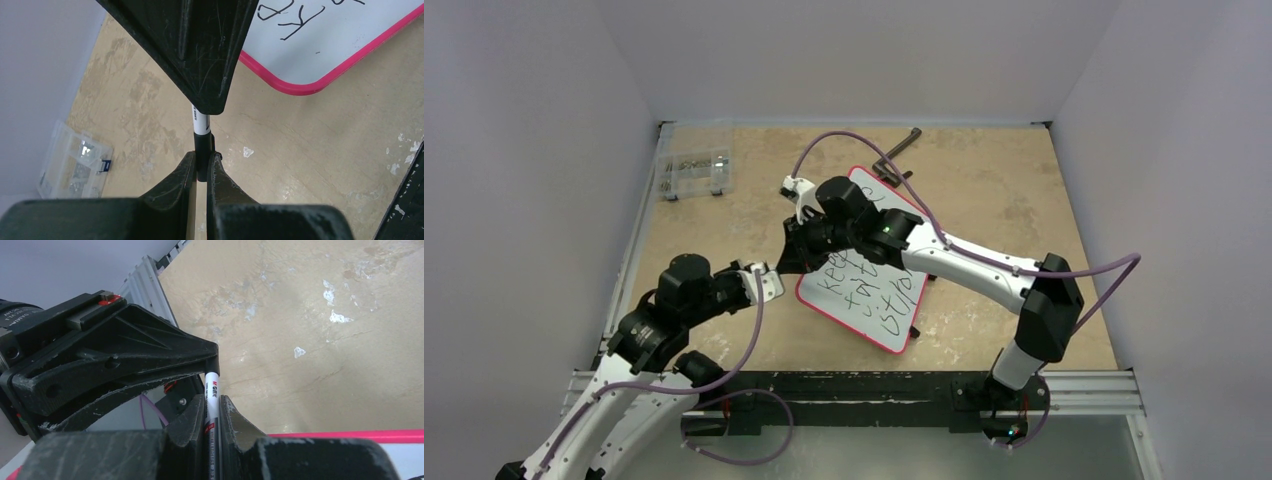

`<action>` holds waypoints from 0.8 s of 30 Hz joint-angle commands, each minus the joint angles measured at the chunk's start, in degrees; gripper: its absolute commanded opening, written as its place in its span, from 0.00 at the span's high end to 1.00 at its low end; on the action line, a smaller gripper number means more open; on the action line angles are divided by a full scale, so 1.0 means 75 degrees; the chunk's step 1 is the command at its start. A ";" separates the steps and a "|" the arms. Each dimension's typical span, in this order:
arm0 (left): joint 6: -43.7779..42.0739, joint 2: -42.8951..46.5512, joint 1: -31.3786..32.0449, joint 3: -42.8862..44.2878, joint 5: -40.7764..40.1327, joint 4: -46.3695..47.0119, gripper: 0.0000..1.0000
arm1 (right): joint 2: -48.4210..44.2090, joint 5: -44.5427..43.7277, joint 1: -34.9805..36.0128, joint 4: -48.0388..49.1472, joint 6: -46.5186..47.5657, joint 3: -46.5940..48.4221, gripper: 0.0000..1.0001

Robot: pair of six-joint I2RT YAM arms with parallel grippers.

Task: Write a sentence on the whiteboard
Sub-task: Close the whiteboard marker at the center of the board.

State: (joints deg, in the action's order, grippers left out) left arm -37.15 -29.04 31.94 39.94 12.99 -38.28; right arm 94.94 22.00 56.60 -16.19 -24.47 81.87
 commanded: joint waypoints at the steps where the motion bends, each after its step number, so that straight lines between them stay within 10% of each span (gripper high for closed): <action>1: 0.0054 0.0229 0.0232 0.0165 0.2114 0.2385 1.00 | 0.0593 -0.0102 0.0481 0.0861 -0.0473 0.0552 1.00; 15: 0.0056 0.0566 0.0230 0.0070 0.2129 0.2148 0.99 | 0.0266 -0.0921 0.0540 0.0298 -0.0184 0.0924 1.00; 24: 0.0184 0.0701 0.0230 0.0019 0.1925 0.2095 0.66 | -0.0141 -0.2065 0.0517 -0.0301 0.0333 0.1162 1.00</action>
State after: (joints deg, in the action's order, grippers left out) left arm -36.95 -24.69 32.84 38.46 19.18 -30.28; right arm 95.48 12.62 60.36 -22.02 -24.16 87.53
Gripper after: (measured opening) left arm 0.308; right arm 0.093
